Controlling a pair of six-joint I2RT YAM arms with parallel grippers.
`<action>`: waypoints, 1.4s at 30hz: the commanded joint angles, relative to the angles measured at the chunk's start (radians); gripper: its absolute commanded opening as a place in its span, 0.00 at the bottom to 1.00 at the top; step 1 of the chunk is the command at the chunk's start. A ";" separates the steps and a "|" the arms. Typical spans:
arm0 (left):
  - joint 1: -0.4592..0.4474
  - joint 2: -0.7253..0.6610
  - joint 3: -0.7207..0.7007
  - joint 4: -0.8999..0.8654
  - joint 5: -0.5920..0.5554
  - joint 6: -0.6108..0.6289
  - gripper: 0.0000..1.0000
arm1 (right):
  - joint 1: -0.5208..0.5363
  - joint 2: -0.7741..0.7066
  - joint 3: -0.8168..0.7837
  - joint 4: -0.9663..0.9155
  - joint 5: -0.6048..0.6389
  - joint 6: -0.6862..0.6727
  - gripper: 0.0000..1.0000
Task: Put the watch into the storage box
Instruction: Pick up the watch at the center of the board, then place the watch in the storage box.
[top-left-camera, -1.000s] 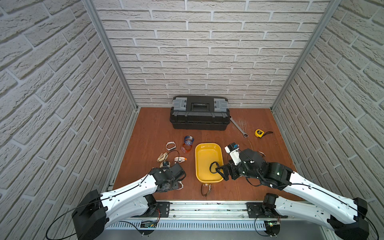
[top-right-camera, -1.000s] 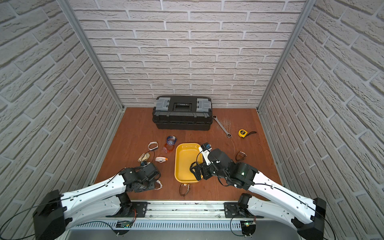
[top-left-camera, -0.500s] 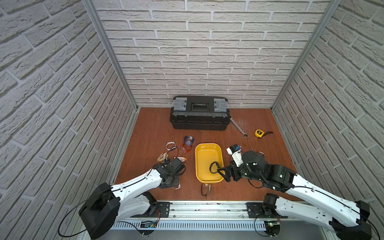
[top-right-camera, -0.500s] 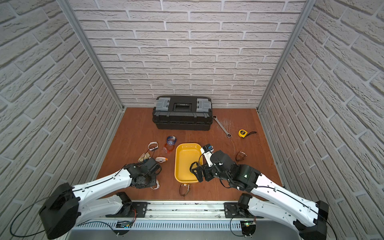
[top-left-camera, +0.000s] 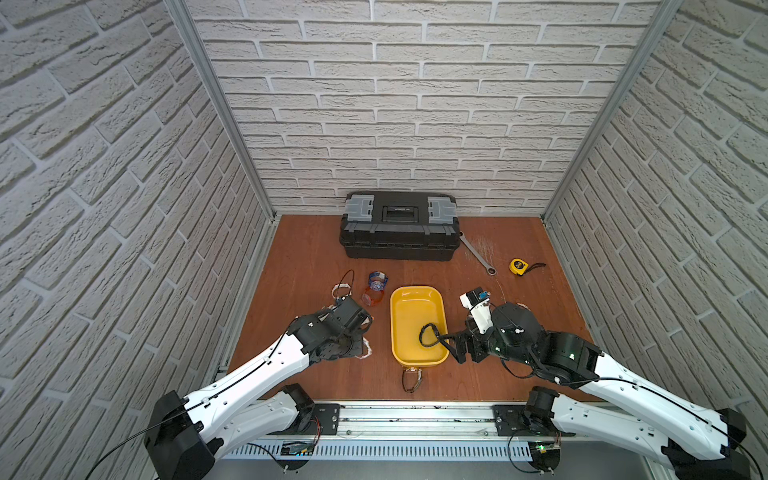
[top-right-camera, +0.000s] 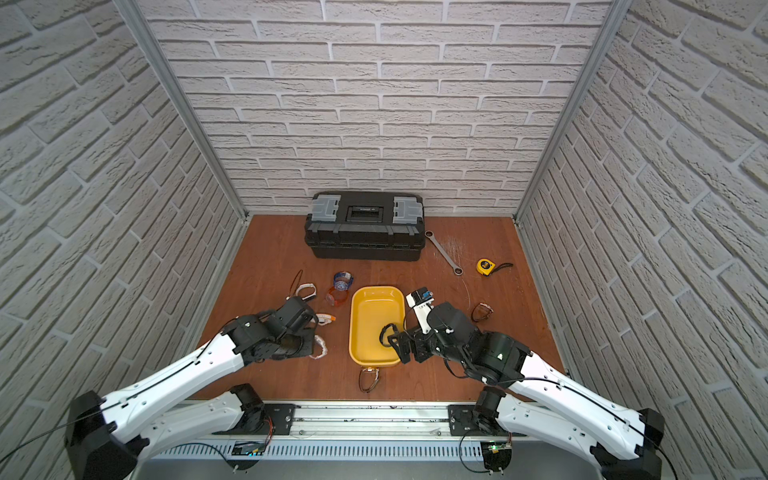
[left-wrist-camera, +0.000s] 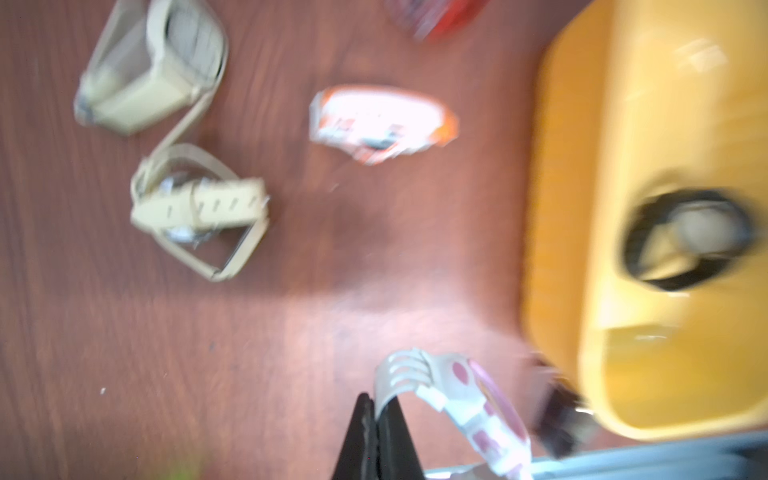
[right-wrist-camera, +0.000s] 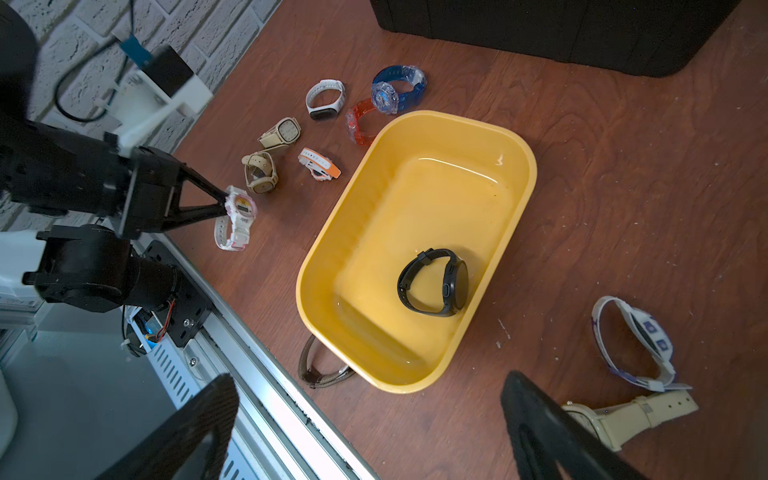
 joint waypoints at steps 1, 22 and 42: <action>-0.004 0.106 0.122 -0.014 0.037 0.113 0.02 | 0.000 -0.008 0.011 0.003 0.028 0.009 1.00; 0.060 0.990 0.713 0.176 0.125 0.432 0.00 | -0.002 -0.104 -0.019 -0.072 0.070 0.073 1.00; 0.045 0.820 0.634 0.175 0.061 0.397 0.63 | 0.029 0.017 -0.077 -0.051 -0.146 0.165 0.97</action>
